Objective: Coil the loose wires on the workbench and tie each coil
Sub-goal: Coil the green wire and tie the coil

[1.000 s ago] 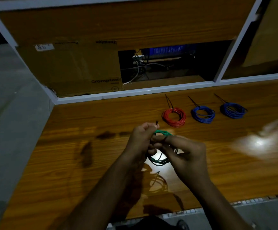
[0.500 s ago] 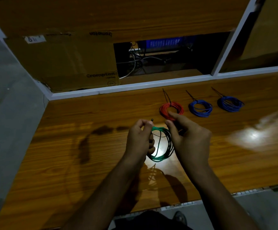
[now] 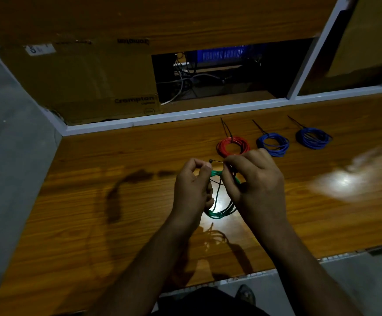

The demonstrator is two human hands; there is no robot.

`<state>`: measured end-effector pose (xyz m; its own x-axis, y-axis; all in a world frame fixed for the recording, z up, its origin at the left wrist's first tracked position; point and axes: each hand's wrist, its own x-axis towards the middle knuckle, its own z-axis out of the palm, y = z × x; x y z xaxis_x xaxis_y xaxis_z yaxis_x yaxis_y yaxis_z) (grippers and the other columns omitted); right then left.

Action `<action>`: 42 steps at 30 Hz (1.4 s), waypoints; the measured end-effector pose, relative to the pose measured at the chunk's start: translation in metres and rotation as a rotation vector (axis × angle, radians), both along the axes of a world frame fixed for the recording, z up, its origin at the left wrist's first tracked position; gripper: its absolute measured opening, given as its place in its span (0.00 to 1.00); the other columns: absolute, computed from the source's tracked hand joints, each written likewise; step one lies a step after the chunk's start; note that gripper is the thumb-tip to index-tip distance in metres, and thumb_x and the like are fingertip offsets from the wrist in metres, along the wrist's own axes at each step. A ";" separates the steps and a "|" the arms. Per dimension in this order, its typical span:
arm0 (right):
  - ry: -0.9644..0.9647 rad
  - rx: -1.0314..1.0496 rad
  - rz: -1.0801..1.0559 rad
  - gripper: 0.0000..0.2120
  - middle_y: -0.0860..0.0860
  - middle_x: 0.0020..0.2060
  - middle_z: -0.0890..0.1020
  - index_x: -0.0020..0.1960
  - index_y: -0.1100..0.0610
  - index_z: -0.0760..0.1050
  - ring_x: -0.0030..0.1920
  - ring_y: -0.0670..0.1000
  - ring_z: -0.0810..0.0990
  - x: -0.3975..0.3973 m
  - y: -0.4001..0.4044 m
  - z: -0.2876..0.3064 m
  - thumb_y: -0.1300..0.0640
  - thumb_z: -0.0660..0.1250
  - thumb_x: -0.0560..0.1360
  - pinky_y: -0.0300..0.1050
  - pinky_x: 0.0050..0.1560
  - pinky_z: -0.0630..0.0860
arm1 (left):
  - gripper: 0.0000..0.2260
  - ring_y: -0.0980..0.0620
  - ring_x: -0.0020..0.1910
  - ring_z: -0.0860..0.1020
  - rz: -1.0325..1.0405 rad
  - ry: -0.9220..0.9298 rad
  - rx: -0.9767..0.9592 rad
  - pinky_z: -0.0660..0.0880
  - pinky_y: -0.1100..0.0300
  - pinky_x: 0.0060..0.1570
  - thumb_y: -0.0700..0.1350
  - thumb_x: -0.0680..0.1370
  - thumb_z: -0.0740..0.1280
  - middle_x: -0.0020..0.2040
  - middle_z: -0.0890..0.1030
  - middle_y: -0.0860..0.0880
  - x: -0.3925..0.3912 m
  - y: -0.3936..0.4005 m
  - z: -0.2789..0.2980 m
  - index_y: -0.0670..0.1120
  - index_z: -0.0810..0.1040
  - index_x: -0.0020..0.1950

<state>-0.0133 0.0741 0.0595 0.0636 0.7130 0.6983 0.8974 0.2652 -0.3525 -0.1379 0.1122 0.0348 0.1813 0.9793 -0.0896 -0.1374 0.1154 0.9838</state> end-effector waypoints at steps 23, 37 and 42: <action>-0.036 -0.054 0.001 0.04 0.53 0.40 0.79 0.46 0.61 0.81 0.43 0.52 0.75 -0.001 0.002 0.006 0.60 0.72 0.74 0.47 0.40 0.73 | 0.06 0.48 0.24 0.61 0.034 0.120 0.209 0.58 0.56 0.24 0.48 0.83 0.61 0.27 0.65 0.44 0.003 -0.002 0.000 0.47 0.71 0.48; 0.613 -0.503 0.161 0.13 0.47 0.33 0.82 0.42 0.51 0.84 0.34 0.41 0.78 0.009 0.020 0.025 0.45 0.68 0.77 0.41 0.34 0.74 | 0.05 0.49 0.22 0.64 0.059 0.287 0.407 0.57 0.60 0.23 0.47 0.83 0.61 0.26 0.68 0.47 -0.004 -0.002 0.003 0.49 0.74 0.49; 0.942 -0.877 0.348 0.08 0.44 0.29 0.78 0.43 0.58 0.81 0.35 0.45 0.76 0.017 0.035 0.029 0.54 0.69 0.77 0.40 0.35 0.72 | 0.05 0.59 0.23 0.67 0.056 0.345 0.451 0.61 0.66 0.25 0.45 0.83 0.62 0.27 0.74 0.56 -0.006 -0.002 0.002 0.49 0.76 0.50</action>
<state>0.0032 0.1093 0.0889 -0.0102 0.9784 -0.2065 0.1511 -0.2027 -0.9675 -0.1436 0.1103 0.0366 0.1619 0.9418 0.2946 0.2071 -0.3243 0.9230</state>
